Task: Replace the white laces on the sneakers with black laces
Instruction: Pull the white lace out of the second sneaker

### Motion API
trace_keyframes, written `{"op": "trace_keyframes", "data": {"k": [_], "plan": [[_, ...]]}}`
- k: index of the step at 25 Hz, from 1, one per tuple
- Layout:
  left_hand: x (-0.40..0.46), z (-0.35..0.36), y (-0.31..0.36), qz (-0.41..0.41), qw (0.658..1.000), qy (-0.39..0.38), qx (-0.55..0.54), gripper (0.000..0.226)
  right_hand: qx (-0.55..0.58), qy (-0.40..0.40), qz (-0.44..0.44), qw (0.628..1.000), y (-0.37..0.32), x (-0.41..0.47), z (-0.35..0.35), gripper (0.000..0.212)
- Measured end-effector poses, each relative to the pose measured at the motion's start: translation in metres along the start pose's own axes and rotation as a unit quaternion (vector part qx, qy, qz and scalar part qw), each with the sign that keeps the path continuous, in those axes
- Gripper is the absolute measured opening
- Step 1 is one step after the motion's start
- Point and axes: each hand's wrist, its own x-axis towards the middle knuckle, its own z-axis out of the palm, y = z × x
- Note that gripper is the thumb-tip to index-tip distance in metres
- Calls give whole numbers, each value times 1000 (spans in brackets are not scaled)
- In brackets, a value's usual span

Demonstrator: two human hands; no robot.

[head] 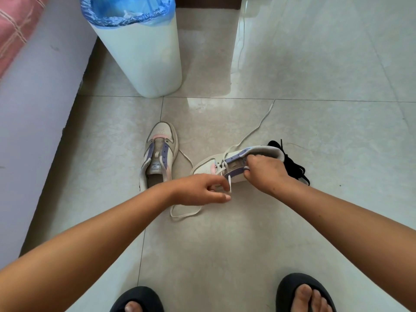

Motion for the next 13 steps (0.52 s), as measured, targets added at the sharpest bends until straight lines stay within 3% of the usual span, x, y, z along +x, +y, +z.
{"op": "trace_keyframes", "data": {"k": [4,8,13], "plan": [[-8,6,11,-15,996,-36,-85,9,-16,2,-1,1000,0,2,-3,28],[-21,7,22,-12,995,-57,-79,19,-17,5,6,1000,1,3,-5,27],[-43,4,28,-10,972,-138,-188,17,-40,12,0,999,7,3,1,25]]}}
